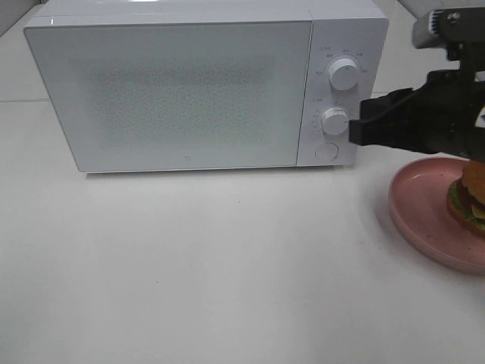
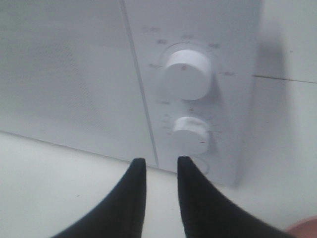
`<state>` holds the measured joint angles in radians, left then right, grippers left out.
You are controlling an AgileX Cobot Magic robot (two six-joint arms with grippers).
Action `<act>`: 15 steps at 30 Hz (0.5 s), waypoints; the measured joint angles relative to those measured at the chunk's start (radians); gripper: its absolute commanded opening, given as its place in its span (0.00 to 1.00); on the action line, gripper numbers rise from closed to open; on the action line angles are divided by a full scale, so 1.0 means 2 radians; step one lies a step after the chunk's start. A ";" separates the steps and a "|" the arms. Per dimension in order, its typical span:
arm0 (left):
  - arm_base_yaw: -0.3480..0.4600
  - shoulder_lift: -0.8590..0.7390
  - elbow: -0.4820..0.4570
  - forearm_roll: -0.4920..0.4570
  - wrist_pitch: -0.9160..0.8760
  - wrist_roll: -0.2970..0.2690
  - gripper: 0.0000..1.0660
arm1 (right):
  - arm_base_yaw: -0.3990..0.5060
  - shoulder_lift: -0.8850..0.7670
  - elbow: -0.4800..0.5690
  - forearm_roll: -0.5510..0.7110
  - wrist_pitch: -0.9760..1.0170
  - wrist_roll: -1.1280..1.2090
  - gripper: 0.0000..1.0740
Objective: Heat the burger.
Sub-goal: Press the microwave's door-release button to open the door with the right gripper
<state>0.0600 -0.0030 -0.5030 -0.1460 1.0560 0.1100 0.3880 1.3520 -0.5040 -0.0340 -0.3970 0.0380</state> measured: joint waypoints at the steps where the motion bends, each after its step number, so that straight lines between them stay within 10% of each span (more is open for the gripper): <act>1: 0.000 0.000 0.000 0.000 0.000 0.000 0.00 | 0.017 0.018 0.000 0.000 -0.020 0.003 0.19; 15: 0.000 0.000 0.000 0.000 0.000 0.000 0.00 | 0.045 0.135 -0.001 0.000 -0.115 0.095 0.00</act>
<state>0.0600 -0.0030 -0.5030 -0.1460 1.0560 0.1100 0.4790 1.6210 -0.5060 -0.0340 -0.6270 0.2280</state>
